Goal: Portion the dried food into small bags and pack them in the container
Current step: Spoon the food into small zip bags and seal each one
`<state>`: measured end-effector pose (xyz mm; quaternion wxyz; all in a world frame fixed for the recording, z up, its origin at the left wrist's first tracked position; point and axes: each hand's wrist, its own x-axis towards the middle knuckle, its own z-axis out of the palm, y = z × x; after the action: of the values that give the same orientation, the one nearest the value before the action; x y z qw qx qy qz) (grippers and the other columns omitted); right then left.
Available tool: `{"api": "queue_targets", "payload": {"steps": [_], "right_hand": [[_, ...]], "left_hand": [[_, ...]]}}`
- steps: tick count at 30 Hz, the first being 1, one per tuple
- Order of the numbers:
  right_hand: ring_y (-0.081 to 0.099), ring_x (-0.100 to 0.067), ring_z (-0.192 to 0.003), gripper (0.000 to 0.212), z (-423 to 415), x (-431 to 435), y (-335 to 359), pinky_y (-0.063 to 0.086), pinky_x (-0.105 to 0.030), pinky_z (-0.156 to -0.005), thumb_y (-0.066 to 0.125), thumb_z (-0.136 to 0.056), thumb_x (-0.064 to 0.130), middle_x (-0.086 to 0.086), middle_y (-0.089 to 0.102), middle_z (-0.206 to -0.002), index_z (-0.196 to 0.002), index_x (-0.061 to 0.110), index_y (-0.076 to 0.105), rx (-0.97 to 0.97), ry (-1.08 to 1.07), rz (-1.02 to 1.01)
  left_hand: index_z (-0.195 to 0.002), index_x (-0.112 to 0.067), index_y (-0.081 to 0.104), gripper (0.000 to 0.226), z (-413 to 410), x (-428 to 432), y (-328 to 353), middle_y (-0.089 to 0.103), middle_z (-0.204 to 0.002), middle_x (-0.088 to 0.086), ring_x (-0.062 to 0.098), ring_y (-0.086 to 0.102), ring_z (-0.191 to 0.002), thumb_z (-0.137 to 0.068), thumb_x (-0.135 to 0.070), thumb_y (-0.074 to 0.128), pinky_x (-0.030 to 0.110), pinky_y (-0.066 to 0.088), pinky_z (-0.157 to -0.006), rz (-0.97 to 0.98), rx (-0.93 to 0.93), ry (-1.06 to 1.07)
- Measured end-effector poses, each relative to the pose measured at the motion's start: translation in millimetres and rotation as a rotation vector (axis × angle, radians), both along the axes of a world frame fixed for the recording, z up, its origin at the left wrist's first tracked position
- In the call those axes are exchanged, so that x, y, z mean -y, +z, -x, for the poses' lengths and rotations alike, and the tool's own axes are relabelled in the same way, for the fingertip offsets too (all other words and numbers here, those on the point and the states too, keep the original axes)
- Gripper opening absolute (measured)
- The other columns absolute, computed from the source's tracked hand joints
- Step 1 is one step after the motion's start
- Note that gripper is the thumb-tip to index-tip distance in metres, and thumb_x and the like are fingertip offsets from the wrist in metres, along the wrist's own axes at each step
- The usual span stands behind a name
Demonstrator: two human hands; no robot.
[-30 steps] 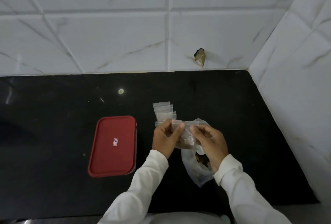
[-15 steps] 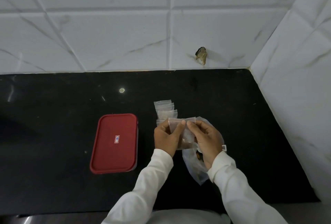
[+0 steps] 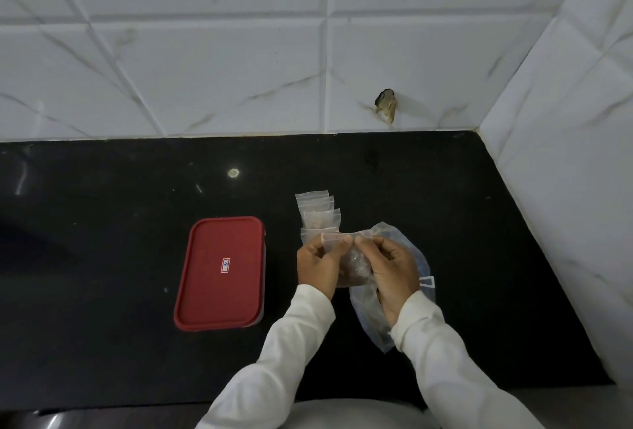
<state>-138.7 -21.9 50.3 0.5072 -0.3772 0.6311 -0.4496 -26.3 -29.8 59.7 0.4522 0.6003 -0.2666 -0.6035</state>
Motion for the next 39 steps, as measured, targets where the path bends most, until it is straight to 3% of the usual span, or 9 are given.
{"api": "queue_targets", "payload": {"steps": [6,8,10,12,18,21,26,32,39], "right_hand": [[0.053,0.004,-0.094,0.052,16.5,-1.4,-7.6,0.039,-0.016,-0.089,0.069,-0.065,0.069,0.018,0.056,-0.108,-0.106,0.041,0.053,-0.549,0.186,-0.129],[0.061,-0.003,-0.094,0.05,10.9,-2.2,-7.7,0.049,-0.024,-0.086,0.072,-0.067,0.063,0.008,0.064,-0.108,-0.106,0.035,0.06,-0.347,0.055,-0.099],[0.069,-0.026,-0.088,0.015,-1.0,-2.8,-6.9,0.055,-0.041,-0.083,0.074,-0.082,0.035,-0.011,0.072,-0.099,-0.089,0.022,0.07,0.001,-0.137,-0.06],[0.069,-0.033,-0.087,0.006,-4.8,-2.6,-4.7,0.054,-0.047,-0.084,0.072,-0.084,0.025,-0.013,0.074,-0.092,-0.082,0.019,0.072,0.052,-0.18,-0.042],[0.068,-0.017,-0.082,0.019,7.5,2.3,-2.7,0.055,-0.023,-0.075,0.068,-0.088,0.031,-0.007,0.072,-0.087,-0.087,0.012,0.072,0.1,-0.103,-0.144],[0.062,-0.02,-0.075,0.011,0.5,-0.4,-1.7,0.05,-0.029,-0.068,0.069,-0.087,0.02,-0.013,0.07,-0.078,-0.077,0.015,0.07,0.157,-0.19,-0.079],[0.067,-0.021,-0.081,0.012,-0.7,-3.1,-9.0,0.053,-0.033,-0.077,0.07,-0.085,0.019,-0.011,0.072,-0.086,-0.074,0.017,0.073,0.111,-0.224,-0.137],[0.062,-0.012,-0.067,0.011,-7.0,-3.0,-3.7,0.051,-0.023,-0.063,0.069,-0.087,0.016,0.004,0.068,-0.069,-0.077,0.02,0.069,0.0,-0.178,0.004],[0.06,-0.001,-0.084,0.009,-4.8,-3.4,-4.5,0.043,-0.016,-0.071,0.066,-0.089,0.034,0.015,0.066,-0.085,-0.084,0.027,0.069,-0.241,-0.074,-0.057]], "left_hand": [[-0.084,-0.015,0.073,0.009,-5.0,-0.3,1.6,0.074,-0.09,0.002,0.02,0.07,-0.091,-0.091,-0.014,0.067,0.035,0.057,-0.074,0.001,-0.036,-0.002],[-0.079,-0.016,0.072,0.013,-3.8,-1.6,-0.4,0.074,-0.086,0.002,0.021,0.07,-0.089,-0.09,-0.012,0.068,0.031,0.056,-0.069,0.025,0.016,0.017],[-0.075,-0.017,0.072,0.015,-2.9,-2.6,-2.8,0.074,-0.084,0.003,0.022,0.07,-0.089,-0.089,-0.011,0.069,0.032,0.057,-0.07,0.017,0.046,0.033],[-0.078,-0.016,0.073,0.012,-3.4,-3.0,-4.2,0.075,-0.086,0.003,0.021,0.071,-0.088,-0.09,-0.013,0.069,0.03,0.057,-0.067,-0.014,0.015,0.036],[-0.077,-0.006,0.072,0.024,-12.6,1.6,-9.0,0.072,-0.08,0.009,0.024,0.07,-0.082,-0.095,-0.018,0.062,0.04,0.059,-0.079,-0.001,-0.023,0.044],[-0.068,-0.016,0.073,0.03,-14.5,0.9,-13.7,0.072,-0.077,0.006,0.024,0.069,-0.082,-0.096,-0.016,0.062,0.042,0.059,-0.081,0.055,0.027,0.042],[-0.066,-0.015,0.068,0.031,-10.7,-3.1,-21.5,0.066,-0.071,0.002,0.02,0.065,-0.077,-0.096,-0.015,0.061,0.038,0.057,-0.078,0.098,0.185,0.057],[-0.082,-0.011,0.072,0.009,-15.9,-2.7,-15.1,0.073,-0.081,0.004,0.012,0.07,-0.076,-0.09,-0.015,0.07,0.017,0.054,-0.06,0.182,0.115,0.003],[-0.078,-0.027,0.072,0.01,-20.5,-0.7,-29.7,0.073,-0.08,-0.006,0.012,0.07,-0.082,-0.086,-0.021,0.075,0.034,0.059,-0.077,0.24,0.331,-0.11]]}}
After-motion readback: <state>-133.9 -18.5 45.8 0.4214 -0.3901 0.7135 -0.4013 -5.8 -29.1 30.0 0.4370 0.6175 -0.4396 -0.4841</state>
